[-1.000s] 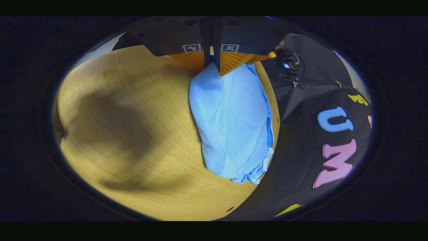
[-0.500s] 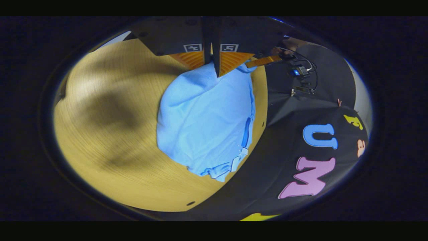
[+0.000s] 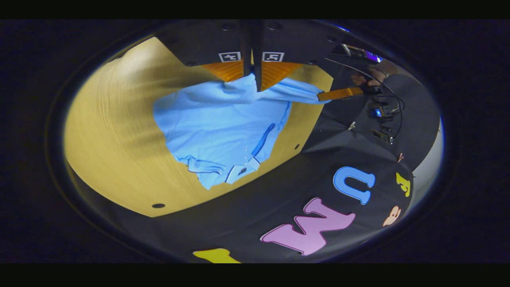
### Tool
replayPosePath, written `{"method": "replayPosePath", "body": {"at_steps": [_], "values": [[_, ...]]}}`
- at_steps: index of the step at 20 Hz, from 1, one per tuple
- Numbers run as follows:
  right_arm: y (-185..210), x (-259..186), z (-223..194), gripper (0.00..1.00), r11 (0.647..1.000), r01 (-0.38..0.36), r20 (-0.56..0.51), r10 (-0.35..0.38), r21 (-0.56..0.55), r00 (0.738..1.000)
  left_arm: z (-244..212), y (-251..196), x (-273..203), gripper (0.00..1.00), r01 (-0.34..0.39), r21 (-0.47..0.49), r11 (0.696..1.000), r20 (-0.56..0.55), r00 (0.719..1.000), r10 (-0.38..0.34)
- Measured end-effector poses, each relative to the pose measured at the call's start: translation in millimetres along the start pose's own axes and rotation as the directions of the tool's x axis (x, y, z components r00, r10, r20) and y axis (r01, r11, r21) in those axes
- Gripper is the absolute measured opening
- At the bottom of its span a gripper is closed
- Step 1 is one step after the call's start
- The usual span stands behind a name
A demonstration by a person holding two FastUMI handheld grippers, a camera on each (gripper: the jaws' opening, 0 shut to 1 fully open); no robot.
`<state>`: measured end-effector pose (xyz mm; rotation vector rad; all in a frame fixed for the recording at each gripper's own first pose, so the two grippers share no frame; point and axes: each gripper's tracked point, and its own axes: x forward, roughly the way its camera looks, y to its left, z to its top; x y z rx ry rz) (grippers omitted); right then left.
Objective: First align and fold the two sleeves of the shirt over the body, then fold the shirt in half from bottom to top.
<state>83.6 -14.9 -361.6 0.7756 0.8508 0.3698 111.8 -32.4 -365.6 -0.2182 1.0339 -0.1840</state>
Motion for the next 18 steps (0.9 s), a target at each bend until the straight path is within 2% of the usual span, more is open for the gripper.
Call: {"method": "replayPosePath", "body": {"at_steps": [1, 2, 3, 5, 6, 7, 8, 10, 11, 12, 13, 16, 17, 18], "values": [[4, 5, 17, 0.05, 1.0, -0.006, 0.021, 0.007, -0.024, 1.0, 17, 0, 0, 0.06, -0.01, 0.019, 1.0, 0.026, 1.0, 0.009], [7, 11, 34, 0.0, 0.998, -0.007, 0.041, 0.009, -0.057, 0.999, 34, -1, 1, 0.06, -0.013, 0.041, 0.999, 0.064, 0.998, 0.01], [10, 17, 51, 0.04, 0.996, -0.008, 0.059, 0.014, -0.094, 0.998, 55, -2, 1, 0.06, -0.02, 0.059, 0.998, 0.097, 0.995, 0.014], [17, 26, 87, 0.05, 0.986, -0.01, 0.101, 0.027, -0.164, 0.995, 96, -3, 8, 0.06, -0.045, 0.079, 0.996, 0.154, 0.988, 0.033], [21, 32, 105, 0.0, 0.982, -0.009, 0.12, 0.032, -0.188, 0.992, 112, -2, 12, 0.06, -0.058, 0.078, 0.995, 0.176, 0.983, 0.043], [24, 39, 121, 0.05, 0.979, -0.01, 0.139, 0.039, -0.204, 0.99, 127, -2, 17, 0.06, -0.068, 0.08, 0.994, 0.189, 0.981, 0.052], [26, 46, 136, 0.0, 0.977, -0.015, 0.152, 0.048, -0.212, 0.987, 140, 1, 22, 0.06, -0.083, 0.088, 0.993, 0.201, 0.978, 0.063], [24, 62, 163, 0.1, 0.968, 0.002, 0.175, 0.043, -0.252, 0.984, 168, 6, 33, 0.06, -0.116, 0.134, 0.984, 0.231, 0.969, 0.083], [18, 68, 175, 0.11, 0.958, 0.025, 0.185, 0.03, -0.285, 0.982, 183, 6, 40, 0.06, -0.121, 0.151, 0.981, 0.249, 0.965, 0.081], [14, 76, 190, 0.11, 0.949, 0.044, 0.196, 0.019, -0.312, 0.98, 197, 3, 47, 0.06, -0.116, 0.147, 0.982, 0.269, 0.96, 0.073], [11, 86, 204, 0.05, 0.943, 0.057, 0.208, 0.013, -0.327, 0.978, 213, 4, 56, 0.06, -0.118, 0.132, 0.984, 0.282, 0.956, 0.076], [-1, 120, 242, 0.05, 0.938, 0.082, 0.23, -0.002, -0.336, 0.973, 253, 22, 94, 0.06, -0.156, 0.077, 0.985, 0.308, 0.943, 0.125], [-6, 132, 250, 0.0, 0.938, 0.09, 0.234, -0.01, -0.334, 0.972, 262, 28, 109, 0.06, -0.171, 0.063, 0.983, 0.305, 0.942, 0.144], [-12, 145, 257, 0.04, 0.937, 0.097, 0.235, -0.017, -0.335, 0.972, 267, 36, 127, 0.06, -0.19, 0.054, 0.98, 0.292, 0.942, 0.166]]}}
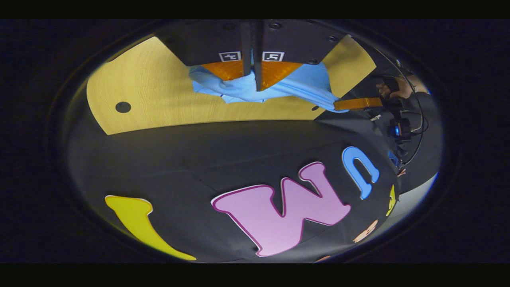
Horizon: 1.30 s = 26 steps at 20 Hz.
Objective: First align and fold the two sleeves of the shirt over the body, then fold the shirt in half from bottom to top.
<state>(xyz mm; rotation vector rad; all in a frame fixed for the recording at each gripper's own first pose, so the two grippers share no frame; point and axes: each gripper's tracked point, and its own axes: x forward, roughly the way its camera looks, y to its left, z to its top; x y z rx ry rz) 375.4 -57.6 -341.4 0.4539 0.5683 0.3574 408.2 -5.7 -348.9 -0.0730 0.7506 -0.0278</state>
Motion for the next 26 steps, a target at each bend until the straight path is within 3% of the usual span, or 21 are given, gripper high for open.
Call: {"method": "replayPosePath", "body": {"at_steps": [2, 8, 10, 12, 13, 14, 15, 16, 17, 18, 19, 20, 21, 22, 23, 26], "values": [[-23, 31, -7, 0.0, 0.999, 0.038, -0.015, -0.038, -0.007, 0.999, -8, 6, 41, 0.06, -0.037, 0.012, 0.999, -0.023, 0.999, 0.038], [-69, 94, -74, 0.11, 0.991, 0.13, -0.162, -0.131, -0.016, 0.978, -76, 22, 131, 0.05, -0.157, 0.015, 0.988, -0.197, 0.968, 0.156], [-69, 99, -89, 0.09, 0.99, 0.138, -0.202, -0.14, -0.023, 0.969, -105, 34, 141, 0.15, -0.204, 0.051, 0.978, -0.277, 0.937, 0.21], [-66, 99, -89, 0.07, 0.992, 0.124, -0.203, -0.121, 0.004, 0.972, -125, 31, 144, 0.27, -0.207, 0.023, 0.978, -0.334, 0.921, 0.203], [-67, 94, -86, 0.27, 0.993, 0.119, -0.197, -0.113, 0.017, 0.974, -126, 32, 144, 0.29, -0.213, 0.01, 0.977, -0.335, 0.92, 0.204], [-66, 89, -82, 0.43, 0.993, 0.116, -0.191, -0.109, 0.025, 0.976, -126, 31, 141, 0.41, -0.216, -0.004, 0.976, -0.334, 0.921, 0.203], [-65, 87, -81, 0.61, 0.993, 0.113, -0.191, -0.106, 0.027, 0.976, -122, 28, 136, 0.47, -0.215, -0.016, 0.976, -0.329, 0.923, 0.198], [-64, 82, -79, 0.79, 0.994, 0.112, -0.183, -0.107, 0.019, 0.977, -118, 25, 130, 0.64, -0.211, -0.024, 0.977, -0.323, 0.927, 0.192], [-63, 75, -72, 0.84, 0.994, 0.111, -0.168, -0.109, 0.003, 0.98, -109, 23, 122, 0.69, -0.206, -0.029, 0.978, -0.303, 0.934, 0.188], [-63, 67, -63, 0.95, 0.993, 0.114, -0.15, -0.116, -0.018, 0.982, -97, 20, 113, 0.79, -0.201, -0.032, 0.979, -0.273, 0.944, 0.185], [-59, 57, -54, 0.96, 0.993, 0.116, -0.128, -0.12, -0.04, 0.985, -82, 15, 103, 0.81, -0.192, -0.036, 0.981, -0.234, 0.956, 0.179], [-54, 47, -42, 0.88, 0.991, 0.118, -0.093, -0.124, -0.062, 0.988, -66, 9, 91, 0.84, -0.181, -0.043, 0.983, -0.189, 0.967, 0.17], [-47, 35, -26, 0.97, 0.989, 0.121, -0.051, -0.126, -0.082, 0.991, -48, 1, 76, 0.85, -0.163, -0.052, 0.985, -0.145, 0.977, 0.154], [-39, 20, -12, 0.89, 0.987, 0.124, -0.012, -0.125, -0.1, 0.992, -31, -7, 57, 0.86, -0.145, -0.056, 0.988, -0.101, 0.985, 0.139], [-30, 4, 4, 0.97, 0.984, 0.131, 0.031, -0.129, -0.122, 0.991, -14, -15, 37, 0.86, -0.128, -0.051, 0.99, -0.052, 0.991, 0.125], [-5, -53, 46, 0.98, 0.967, 0.173, 0.142, -0.148, -0.186, 0.979, 29, -37, -39, 0.87, -0.088, -0.019, 0.996, 0.109, 0.99, 0.09]]}}
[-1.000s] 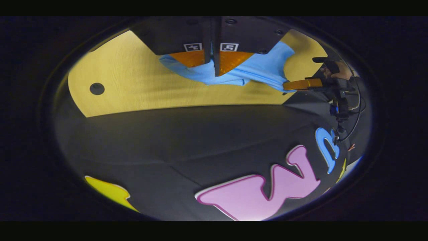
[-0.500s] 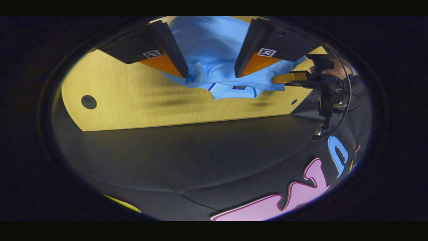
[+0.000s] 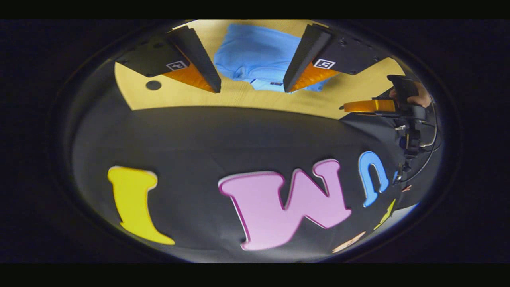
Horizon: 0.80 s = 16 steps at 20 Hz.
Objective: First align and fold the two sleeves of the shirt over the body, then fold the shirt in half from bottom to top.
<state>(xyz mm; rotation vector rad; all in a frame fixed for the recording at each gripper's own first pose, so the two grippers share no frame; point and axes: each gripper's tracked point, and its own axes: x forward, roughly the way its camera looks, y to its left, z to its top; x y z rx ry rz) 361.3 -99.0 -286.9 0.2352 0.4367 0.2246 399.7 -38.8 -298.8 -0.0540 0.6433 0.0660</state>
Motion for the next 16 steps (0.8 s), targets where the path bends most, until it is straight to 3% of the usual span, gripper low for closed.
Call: {"method": "replayPosePath", "body": {"at_steps": [4, 8, 12, 16], "values": [[32, -90, 57, 0.98, 0.996, 0.058, 0.142, -0.048, -0.067, 0.989, 40, -17, -122, 0.87, 0.031, 0.026, 0.999, 0.175, 0.984, -0.035], [81, -189, 82, 0.97, 0.987, 0.096, 0.25, -0.062, -0.126, 0.966, 35, -22, -241, 0.88, 0.019, 0.057, 0.998, 0.286, 0.958, -0.034], [130, -279, 80, 0.98, 0.982, 0.109, 0.316, -0.055, -0.154, 0.947, 1, -19, -351, 0.94, -0.042, 0.073, 0.996, 0.365, 0.931, 0.012], [160, -357, 55, 0.96, 0.97, 0.181, 0.318, -0.121, -0.165, 0.94, -41, -21, -438, 0.97, -0.073, 0.044, 0.996, 0.402, 0.914, 0.049]]}}
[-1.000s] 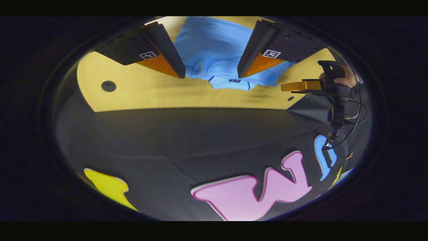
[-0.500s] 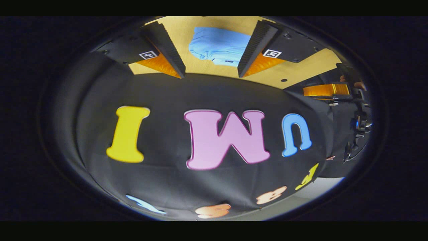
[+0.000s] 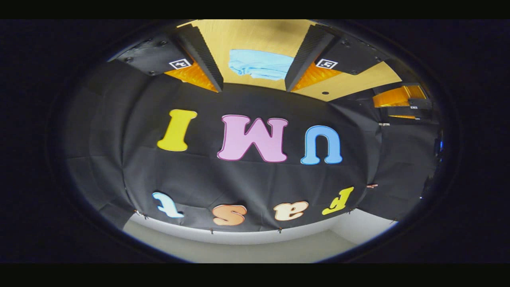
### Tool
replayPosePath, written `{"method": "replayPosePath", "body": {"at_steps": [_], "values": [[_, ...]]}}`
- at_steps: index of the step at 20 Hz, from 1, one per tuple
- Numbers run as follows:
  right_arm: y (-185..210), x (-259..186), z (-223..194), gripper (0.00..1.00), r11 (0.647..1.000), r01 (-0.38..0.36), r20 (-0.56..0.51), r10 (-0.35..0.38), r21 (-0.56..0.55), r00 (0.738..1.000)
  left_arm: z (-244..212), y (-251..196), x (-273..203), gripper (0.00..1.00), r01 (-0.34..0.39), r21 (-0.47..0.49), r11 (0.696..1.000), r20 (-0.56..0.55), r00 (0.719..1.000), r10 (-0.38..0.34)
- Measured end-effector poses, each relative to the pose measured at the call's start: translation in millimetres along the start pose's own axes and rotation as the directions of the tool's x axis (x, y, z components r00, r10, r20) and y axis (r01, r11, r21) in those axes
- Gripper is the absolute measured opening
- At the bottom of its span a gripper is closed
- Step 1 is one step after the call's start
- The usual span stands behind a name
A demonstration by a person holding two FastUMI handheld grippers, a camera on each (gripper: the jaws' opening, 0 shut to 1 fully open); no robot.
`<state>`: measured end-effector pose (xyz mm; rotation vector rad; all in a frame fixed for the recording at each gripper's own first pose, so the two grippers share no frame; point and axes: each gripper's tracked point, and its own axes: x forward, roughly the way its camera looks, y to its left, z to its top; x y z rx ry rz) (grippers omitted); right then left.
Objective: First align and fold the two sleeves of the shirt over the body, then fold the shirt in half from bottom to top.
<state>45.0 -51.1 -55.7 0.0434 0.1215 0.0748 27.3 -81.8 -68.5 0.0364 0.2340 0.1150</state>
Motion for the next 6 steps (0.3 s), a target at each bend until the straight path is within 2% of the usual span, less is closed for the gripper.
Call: {"method": "replayPosePath", "body": {"at_steps": [3, 4, 6], "values": [[30, -43, -2, 0.96, 0.998, -0.045, -0.022, 0.046, 0.046, 0.999, 6, 1, -47, 0.97, -0.017, 0.037, 0.999, 0.045, 0.999, 0.016], [38, -55, -3, 0.96, 0.997, -0.062, -0.029, 0.064, 0.052, 0.998, 13, 5, -56, 0.92, -0.033, 0.049, 0.998, 0.061, 0.998, 0.03], [37, -68, -2, 0.96, 0.997, -0.067, -0.031, 0.067, 0.03, 0.997, 20, 0, -72, 0.92, -0.045, 0.054, 0.998, 0.072, 0.997, 0.041]]}}
